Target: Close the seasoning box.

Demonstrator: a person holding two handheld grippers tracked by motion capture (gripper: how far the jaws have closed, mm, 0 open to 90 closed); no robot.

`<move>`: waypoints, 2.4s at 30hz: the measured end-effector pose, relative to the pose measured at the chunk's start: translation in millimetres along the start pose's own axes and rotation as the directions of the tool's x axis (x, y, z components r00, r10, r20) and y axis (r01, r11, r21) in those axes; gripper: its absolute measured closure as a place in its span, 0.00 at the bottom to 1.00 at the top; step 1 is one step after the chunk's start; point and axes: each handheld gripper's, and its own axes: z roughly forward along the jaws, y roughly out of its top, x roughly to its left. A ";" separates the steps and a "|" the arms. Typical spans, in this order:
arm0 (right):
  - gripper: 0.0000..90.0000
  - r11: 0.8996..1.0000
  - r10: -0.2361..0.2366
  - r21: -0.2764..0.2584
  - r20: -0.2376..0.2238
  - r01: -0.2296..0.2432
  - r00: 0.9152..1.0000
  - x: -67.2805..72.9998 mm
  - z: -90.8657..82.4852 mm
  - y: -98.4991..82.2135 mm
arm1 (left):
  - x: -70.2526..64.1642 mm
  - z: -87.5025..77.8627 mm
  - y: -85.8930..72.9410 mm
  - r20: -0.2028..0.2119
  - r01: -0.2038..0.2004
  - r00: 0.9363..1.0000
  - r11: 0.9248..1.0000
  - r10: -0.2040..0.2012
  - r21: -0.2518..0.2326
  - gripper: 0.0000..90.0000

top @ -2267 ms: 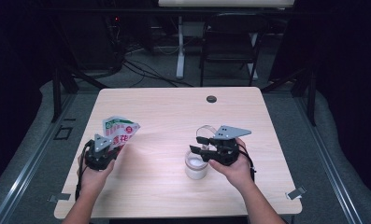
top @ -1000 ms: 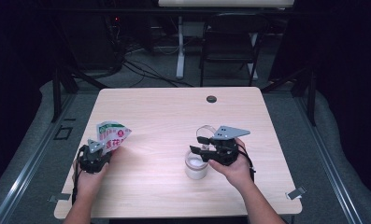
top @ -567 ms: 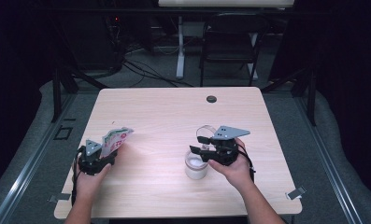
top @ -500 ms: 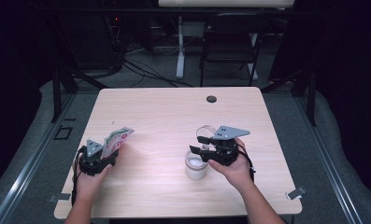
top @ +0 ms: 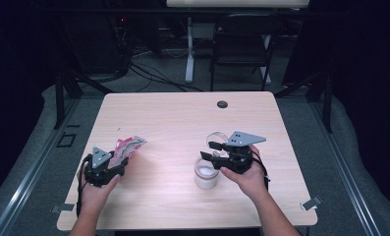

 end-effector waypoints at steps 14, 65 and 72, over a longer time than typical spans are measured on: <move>0.59 1.000 0.015 0.023 0.000 -0.015 1.000 -2.8 -6.5 4.0 | -28.1 7.1 5.8 0.065 -0.078 0.995 0.996 0.075 0.037 0.39; 0.70 0.998 0.064 -0.028 0.164 -0.060 0.984 -34.8 -54.6 8.5 | -79.7 2.4 22.3 0.209 -0.142 0.967 0.989 0.148 -0.046 0.41; 0.82 0.996 0.087 -0.017 0.211 -0.085 0.974 -44.7 -58.3 4.0 | -81.6 1.4 21.5 0.210 -0.137 0.967 0.989 0.144 -0.051 0.43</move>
